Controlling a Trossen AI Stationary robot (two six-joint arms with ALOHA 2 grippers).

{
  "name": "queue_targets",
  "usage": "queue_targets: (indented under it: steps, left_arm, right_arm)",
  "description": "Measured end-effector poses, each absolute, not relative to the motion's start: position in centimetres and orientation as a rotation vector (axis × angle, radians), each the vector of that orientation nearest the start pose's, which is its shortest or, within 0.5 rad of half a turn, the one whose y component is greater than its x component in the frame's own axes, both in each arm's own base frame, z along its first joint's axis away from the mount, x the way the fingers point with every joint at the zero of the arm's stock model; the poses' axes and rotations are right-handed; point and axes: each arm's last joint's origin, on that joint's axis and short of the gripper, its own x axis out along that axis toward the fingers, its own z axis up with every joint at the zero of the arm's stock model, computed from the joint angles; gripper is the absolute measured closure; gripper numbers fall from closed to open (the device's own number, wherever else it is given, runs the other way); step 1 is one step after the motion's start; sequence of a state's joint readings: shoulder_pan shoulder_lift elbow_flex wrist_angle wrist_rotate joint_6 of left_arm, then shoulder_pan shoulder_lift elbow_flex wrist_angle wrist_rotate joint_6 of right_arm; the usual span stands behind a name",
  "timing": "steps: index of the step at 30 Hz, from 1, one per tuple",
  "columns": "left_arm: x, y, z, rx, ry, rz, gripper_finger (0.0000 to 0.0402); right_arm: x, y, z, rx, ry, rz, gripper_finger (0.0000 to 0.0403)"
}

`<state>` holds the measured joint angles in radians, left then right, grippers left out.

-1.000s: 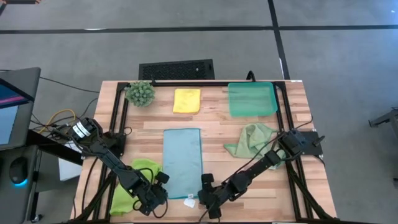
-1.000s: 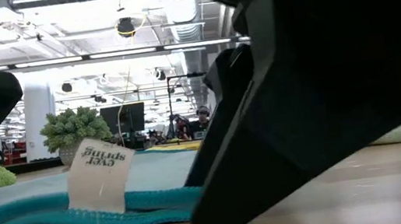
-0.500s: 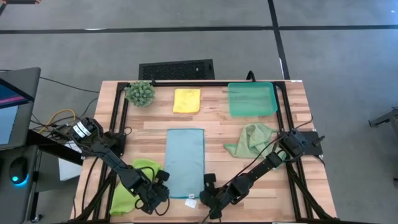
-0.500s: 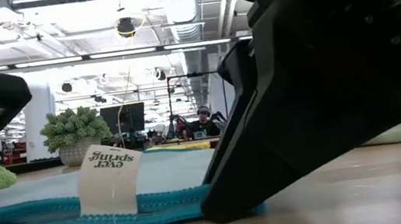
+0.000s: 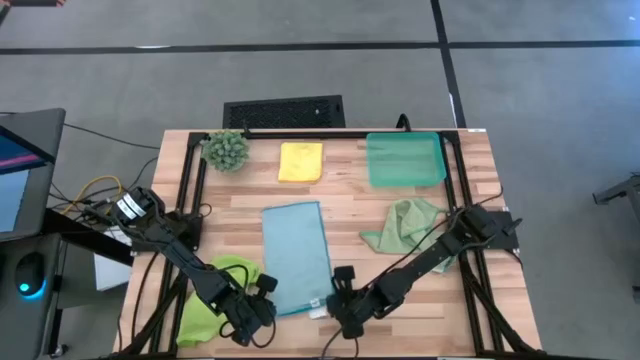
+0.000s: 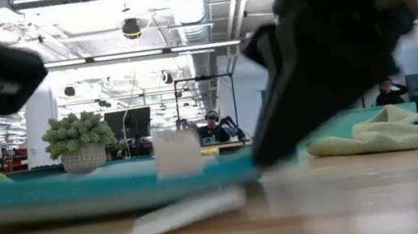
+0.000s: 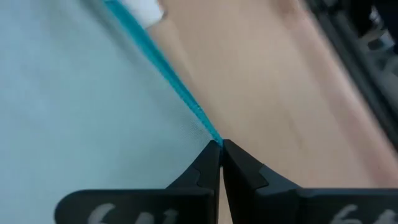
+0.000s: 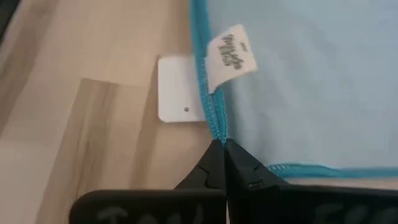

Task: Fold microfiber towels
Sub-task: Fold the blue microfiber cloth

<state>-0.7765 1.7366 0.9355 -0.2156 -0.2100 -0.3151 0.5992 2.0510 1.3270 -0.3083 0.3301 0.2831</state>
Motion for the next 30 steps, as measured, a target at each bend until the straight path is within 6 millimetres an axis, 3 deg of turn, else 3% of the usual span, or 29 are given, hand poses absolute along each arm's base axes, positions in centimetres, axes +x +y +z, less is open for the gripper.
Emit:
queue_targets:
  steps: [5,13,17,19,25,30]
  left_arm:
    - [24.6,-22.9,15.9,0.191,0.920,-0.331,0.0401]
    - [24.8,-25.3,18.9,0.124,0.822,-0.341,0.0401]
    - [23.9,-26.7,20.2,0.114,0.819,-0.350,0.0401]
    - [23.0,-26.7,20.7,0.162,0.800,-0.276,0.0401]
    - [22.8,-23.7,21.5,0.320,0.789,0.006,0.0401]
    - [25.3,-18.7,19.2,0.375,0.955,0.063,0.0401]
  right_arm:
    - [34.2,21.5,16.1,-0.165,0.973,0.091,0.0399]
    - [31.9,23.3,20.9,0.044,0.909,0.201,0.0400]
    - [31.8,24.3,22.6,0.143,0.800,0.242,0.0400]
    - [32.2,24.2,22.8,0.170,0.766,0.225,0.0400]
    - [34.1,21.1,20.9,0.141,0.837,0.070,0.0400]
    - [34.6,17.8,20.3,0.159,0.956,-0.072,0.0399]
